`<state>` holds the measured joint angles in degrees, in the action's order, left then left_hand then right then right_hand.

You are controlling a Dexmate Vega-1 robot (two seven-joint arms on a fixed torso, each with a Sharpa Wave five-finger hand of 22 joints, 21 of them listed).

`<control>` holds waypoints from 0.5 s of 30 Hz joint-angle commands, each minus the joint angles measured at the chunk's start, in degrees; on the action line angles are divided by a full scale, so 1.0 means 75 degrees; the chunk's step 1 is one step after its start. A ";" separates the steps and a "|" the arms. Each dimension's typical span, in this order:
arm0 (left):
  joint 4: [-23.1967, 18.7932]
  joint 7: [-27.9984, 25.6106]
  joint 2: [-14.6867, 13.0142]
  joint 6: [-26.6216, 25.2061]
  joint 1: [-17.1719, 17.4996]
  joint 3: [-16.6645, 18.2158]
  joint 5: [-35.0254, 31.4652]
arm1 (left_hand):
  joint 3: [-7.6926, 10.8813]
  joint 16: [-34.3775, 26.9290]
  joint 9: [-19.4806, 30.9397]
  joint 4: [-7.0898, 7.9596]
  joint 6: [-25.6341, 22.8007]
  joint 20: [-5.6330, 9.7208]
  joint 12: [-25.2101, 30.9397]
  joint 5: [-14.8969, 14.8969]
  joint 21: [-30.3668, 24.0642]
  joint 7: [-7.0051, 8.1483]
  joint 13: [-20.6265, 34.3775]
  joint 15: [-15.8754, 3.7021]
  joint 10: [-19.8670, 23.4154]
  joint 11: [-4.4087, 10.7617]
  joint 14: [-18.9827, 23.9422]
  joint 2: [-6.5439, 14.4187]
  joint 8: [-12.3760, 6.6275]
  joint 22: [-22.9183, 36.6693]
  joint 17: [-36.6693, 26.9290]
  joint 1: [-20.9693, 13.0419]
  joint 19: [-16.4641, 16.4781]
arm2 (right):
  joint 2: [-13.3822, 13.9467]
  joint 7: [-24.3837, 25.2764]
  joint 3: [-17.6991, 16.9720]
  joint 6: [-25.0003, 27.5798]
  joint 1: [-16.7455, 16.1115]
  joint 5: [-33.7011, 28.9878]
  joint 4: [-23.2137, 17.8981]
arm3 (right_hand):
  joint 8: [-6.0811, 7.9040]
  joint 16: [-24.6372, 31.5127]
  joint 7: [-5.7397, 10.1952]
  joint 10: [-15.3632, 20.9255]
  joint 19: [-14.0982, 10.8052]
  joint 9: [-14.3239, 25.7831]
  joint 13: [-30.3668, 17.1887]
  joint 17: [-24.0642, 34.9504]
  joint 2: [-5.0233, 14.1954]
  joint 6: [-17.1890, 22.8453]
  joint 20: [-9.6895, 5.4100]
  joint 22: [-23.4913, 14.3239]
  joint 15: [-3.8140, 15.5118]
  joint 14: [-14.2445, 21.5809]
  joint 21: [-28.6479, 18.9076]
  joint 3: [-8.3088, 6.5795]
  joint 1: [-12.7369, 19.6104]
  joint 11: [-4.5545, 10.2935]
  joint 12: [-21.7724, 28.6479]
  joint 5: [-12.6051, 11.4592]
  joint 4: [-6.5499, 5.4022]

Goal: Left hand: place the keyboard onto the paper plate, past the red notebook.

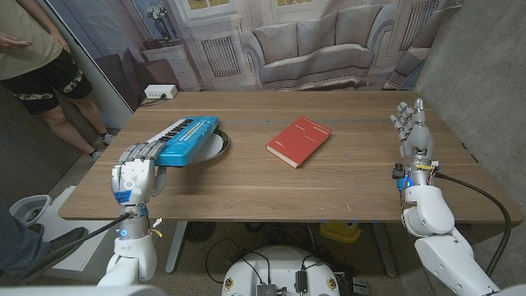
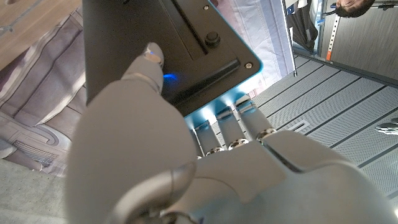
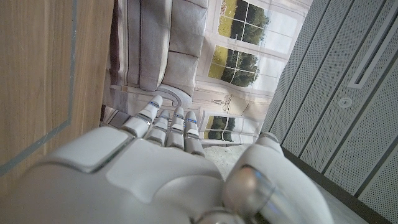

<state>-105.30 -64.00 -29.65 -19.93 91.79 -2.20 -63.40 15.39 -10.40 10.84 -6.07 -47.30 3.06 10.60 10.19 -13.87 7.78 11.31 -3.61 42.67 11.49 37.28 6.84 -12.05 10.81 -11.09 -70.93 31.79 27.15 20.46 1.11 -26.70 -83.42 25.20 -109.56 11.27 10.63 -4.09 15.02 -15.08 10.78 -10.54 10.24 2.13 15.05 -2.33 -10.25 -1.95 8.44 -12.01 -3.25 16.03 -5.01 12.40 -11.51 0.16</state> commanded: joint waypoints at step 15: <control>-0.0076 0.0000 -0.0929 -0.0859 -0.0053 -0.0968 0.1171 | 0.0280 0.0041 0.0058 0.0331 0.1200 0.0253 -0.0055 0.0000 0.0355 0.0090 0.0031 -0.0784 -0.1224 0.0005 -0.1444 -0.0142 0.0150 -0.0019 -0.0026 0.0298 -0.1265 | -0.0217 0.0112 0.0083 -0.0169 -0.0226 -0.0092 0.0037 | 0.0016 0.0005 0.0039 0.0040 -0.0062 0.0042 -0.0024 0.0029 0.0041 0.0081 -0.0014 -0.0045 -0.0002 0.0049 0.0051 0.0036 0.0002 0.0045 -0.0016 -0.0012 0.0023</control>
<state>-105.71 -64.00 -34.02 -23.88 91.58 -6.20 -58.59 17.75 -10.17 11.08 -3.71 -38.65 2.59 10.35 10.15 -11.56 8.55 11.31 -2.68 33.98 11.56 27.23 6.31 -11.17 10.65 -11.08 -68.60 23.09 26.19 20.91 1.30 -27.45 -84.41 24.82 -109.45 11.27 10.63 -3.86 15.02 -15.08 10.78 -10.55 10.24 2.13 15.28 -2.33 -10.25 -1.95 8.44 -11.63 -3.07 16.03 -5.01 12.40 -11.51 0.33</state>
